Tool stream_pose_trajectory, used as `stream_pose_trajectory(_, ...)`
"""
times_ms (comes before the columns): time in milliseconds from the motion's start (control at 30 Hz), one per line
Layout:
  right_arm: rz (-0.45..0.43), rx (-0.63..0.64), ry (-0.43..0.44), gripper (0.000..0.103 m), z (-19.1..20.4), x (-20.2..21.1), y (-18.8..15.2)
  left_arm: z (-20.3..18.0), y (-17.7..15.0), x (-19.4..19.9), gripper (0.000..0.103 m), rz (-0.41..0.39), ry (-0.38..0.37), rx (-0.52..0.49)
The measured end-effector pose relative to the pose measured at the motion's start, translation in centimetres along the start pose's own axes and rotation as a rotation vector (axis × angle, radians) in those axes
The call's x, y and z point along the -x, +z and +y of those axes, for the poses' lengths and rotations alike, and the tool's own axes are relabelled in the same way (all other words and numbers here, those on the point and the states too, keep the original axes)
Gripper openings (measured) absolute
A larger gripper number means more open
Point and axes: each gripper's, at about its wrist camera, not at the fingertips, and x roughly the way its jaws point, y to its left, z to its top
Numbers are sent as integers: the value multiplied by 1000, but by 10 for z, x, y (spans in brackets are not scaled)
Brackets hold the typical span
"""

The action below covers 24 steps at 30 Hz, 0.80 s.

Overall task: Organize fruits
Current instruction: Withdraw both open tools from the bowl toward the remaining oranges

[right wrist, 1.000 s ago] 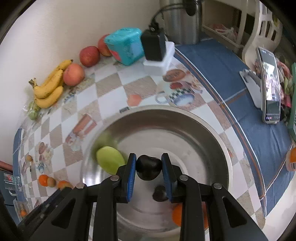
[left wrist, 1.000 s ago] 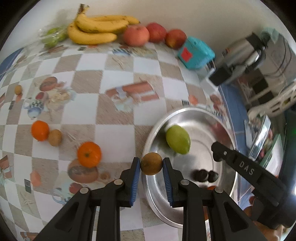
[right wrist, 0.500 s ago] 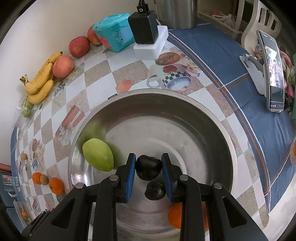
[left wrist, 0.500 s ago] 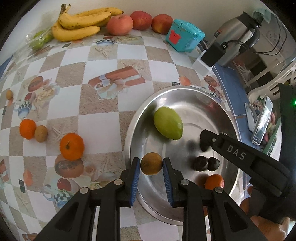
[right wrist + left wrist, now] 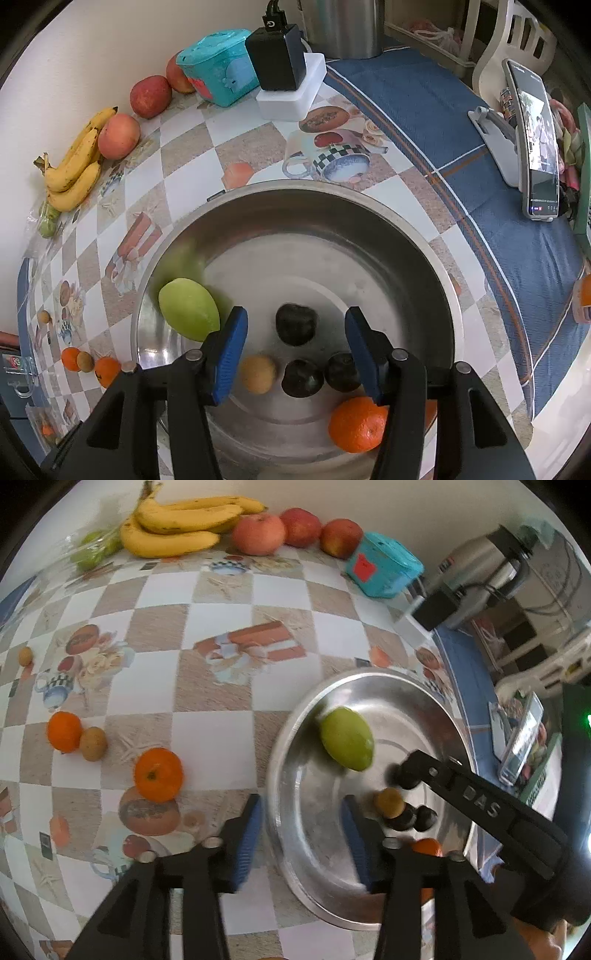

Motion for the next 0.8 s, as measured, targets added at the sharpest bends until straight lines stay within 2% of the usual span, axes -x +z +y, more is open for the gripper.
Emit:
stream_pose_trajectory(33,-2,3,-1,56,1,1,0,3,1,1,66,-4,9,13)
stream_pose_trajectory(133,-7,22,-7,58,4,3,-1,19,7,2,77,-19,59,79)
stream_pose_trajectory(233,-17,48,-6,69,10,7,-2,35,11,2,86,-34,116,143)
stream_pose_trajectory(367,-29,77,5,69,18,13,-4,54,13,5,102,-51,164,215)
stream_pose_trajectory(500,-42,119,-12,70,28,18,-8,73,13,11,102,-74,190,276)
stream_pose_trajectory(800,-44,187,16,70,50,21,-17,102,15,23,103,-98,204,363)
